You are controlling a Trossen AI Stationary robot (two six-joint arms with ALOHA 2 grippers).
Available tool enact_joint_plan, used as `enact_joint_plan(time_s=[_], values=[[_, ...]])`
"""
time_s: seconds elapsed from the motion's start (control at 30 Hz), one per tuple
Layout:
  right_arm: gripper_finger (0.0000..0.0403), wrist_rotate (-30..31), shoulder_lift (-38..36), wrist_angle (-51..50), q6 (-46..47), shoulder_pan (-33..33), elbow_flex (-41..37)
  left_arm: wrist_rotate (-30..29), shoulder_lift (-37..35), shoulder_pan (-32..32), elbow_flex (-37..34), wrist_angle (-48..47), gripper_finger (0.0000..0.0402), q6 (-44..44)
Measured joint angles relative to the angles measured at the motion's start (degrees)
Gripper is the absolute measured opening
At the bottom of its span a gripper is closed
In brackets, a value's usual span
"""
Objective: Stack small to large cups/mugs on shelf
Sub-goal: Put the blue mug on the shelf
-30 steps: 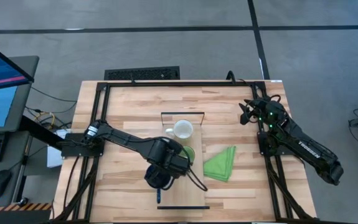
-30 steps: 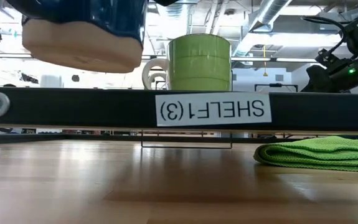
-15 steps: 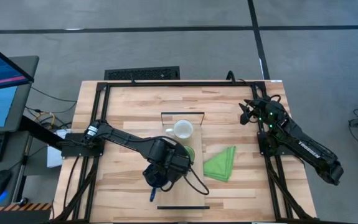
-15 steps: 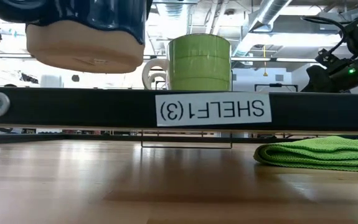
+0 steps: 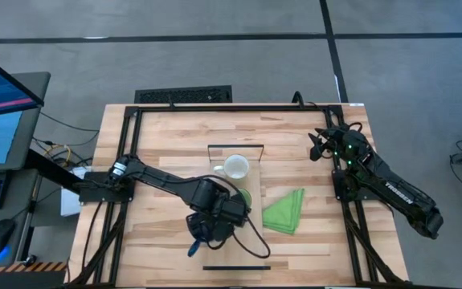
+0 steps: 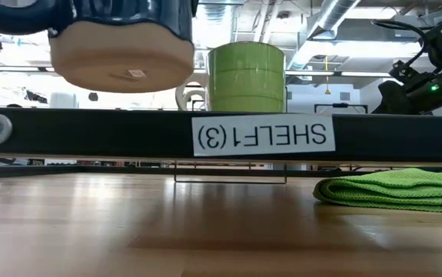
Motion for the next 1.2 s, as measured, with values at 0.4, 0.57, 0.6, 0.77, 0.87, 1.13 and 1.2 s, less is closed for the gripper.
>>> enact_joint_plan(time_s=[0.4, 0.57, 0.6, 0.77, 0.87, 1.13, 1.2], values=[[0.0194, -0.01, -0.01, -0.02, -0.06, 0.0, 0.0, 3.84, 0.0, -0.02, 0.0, 3.68, 0.0009, 13.24], [0.0196, -0.01, -0.01, -0.05, -0.04, 0.0, 0.0, 3.88, 0.0, 0.02, 0.0, 4.28, 0.0009, 18.2], [0.0196, -0.01, 0.01, -0.05, -0.04, 0.0, 0.0, 4.03, 0.0, 0.02, 0.0, 4.34, 0.0009, 18.92], [0.0194, -0.01, 0.01, -0.07, -0.04, 0.0, 0.0, 5.74, 0.16, 0.13, -1.59, 5.82, 0.0009, 24.35], [0.0195, -0.01, -0.01, -0.07, -0.04, 0.0, 0.0, 6.18, 0.11, 0.37, -2.48, 7.47, 0.0009, 26.58], [0.0194, -0.01, -0.01, -0.09, -0.02, 0.01, 0.0, 9.3, 0.11, 0.73, -4.47, 8.44, 0.0009, 32.05], [0.0194, -0.01, 0.01, -0.08, -0.02, 0.01, 0.0, 10.44, 0.13, 0.7, -5.09, 8.96, 0.0009, 33.8]])
